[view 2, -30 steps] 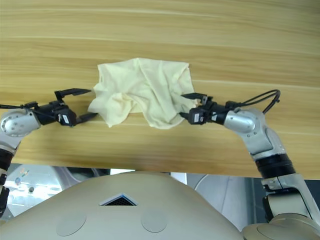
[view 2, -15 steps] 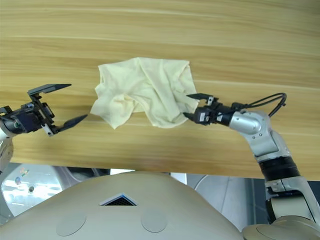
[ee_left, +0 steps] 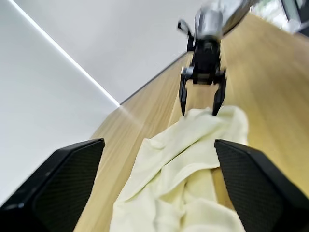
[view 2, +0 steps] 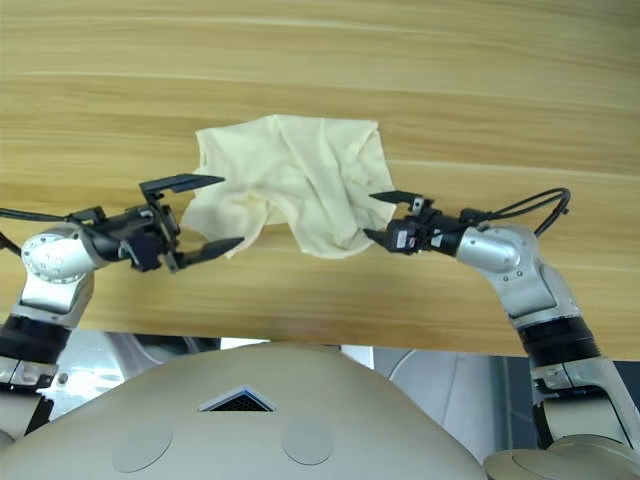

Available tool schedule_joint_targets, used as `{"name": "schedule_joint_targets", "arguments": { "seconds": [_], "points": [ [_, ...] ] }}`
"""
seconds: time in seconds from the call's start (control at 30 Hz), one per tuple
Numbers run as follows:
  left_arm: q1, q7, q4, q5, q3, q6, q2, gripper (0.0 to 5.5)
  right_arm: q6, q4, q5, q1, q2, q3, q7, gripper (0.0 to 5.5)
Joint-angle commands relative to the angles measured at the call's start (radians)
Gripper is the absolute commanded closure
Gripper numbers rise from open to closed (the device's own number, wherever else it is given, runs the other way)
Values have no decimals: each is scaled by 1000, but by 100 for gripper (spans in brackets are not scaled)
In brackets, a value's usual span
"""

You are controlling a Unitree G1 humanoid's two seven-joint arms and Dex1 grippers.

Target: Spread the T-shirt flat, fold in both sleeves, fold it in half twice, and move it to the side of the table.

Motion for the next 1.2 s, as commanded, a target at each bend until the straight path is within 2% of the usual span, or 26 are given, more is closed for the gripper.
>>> {"name": "schedule_joint_targets", "arguments": {
  "seconds": [0.03, 0.3, 0.67, 0.87, 1.2],
  "points": [
    [3, 6, -4, 80, -27, 7, -7, 128, 30, -1, -37, 18, 7, 32, 27, 226],
    [132, -16, -71, 103, -55, -9, 74, 128, 42, -19, -29, 20, 6, 33, 21, 226],
    [115, 105, -138, 105, 10, 8, 25, 128, 45, -18, -29, 16, 8, 37, 20, 226],
    [36, 211, -99, 224, 46, 14, -51, 128, 42, -11, -37, 17, 15, 41, 12, 226],
    [-52, 344, 59, 503, 34, 2, -58, 128, 46, -22, -46, 9, 32, 45, 11, 226]
  ]
}}
